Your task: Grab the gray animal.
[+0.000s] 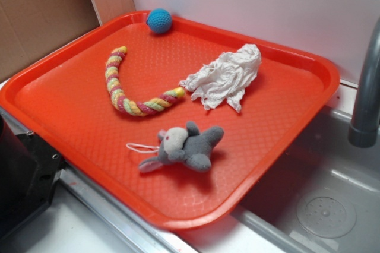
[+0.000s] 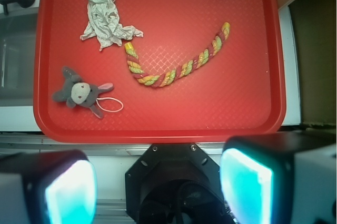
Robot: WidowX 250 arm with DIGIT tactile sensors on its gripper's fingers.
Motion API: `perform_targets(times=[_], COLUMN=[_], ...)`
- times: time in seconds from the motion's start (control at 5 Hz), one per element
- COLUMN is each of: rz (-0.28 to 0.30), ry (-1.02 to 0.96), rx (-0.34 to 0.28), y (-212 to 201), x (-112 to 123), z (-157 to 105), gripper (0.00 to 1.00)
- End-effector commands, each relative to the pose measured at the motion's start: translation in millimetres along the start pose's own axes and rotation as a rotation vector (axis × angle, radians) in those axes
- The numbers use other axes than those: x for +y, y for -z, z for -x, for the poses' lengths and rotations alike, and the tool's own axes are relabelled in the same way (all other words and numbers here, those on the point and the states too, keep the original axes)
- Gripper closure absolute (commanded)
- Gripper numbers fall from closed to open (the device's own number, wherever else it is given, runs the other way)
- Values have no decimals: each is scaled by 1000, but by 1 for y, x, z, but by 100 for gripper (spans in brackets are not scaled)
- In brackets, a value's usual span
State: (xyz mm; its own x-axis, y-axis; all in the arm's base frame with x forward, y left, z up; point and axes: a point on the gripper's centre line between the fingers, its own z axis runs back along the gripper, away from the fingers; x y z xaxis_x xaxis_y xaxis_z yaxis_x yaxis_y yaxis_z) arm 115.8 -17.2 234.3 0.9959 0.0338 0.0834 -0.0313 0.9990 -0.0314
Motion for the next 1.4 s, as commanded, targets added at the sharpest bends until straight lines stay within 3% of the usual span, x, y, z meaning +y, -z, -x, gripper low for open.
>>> perform_targets(times=[0.0, 0.2, 0.6, 1.0, 1.2], rz=[0, -2, 59, 164, 198], ry=[0, 174, 450, 846, 921], rx=[0, -32, -86, -97, -92], y=[0, 2, 34, 97, 120], x=[0, -8, -26, -68, -85], z=[0, -4, -22, -33, -29], gripper=[0, 0, 0, 0, 0])
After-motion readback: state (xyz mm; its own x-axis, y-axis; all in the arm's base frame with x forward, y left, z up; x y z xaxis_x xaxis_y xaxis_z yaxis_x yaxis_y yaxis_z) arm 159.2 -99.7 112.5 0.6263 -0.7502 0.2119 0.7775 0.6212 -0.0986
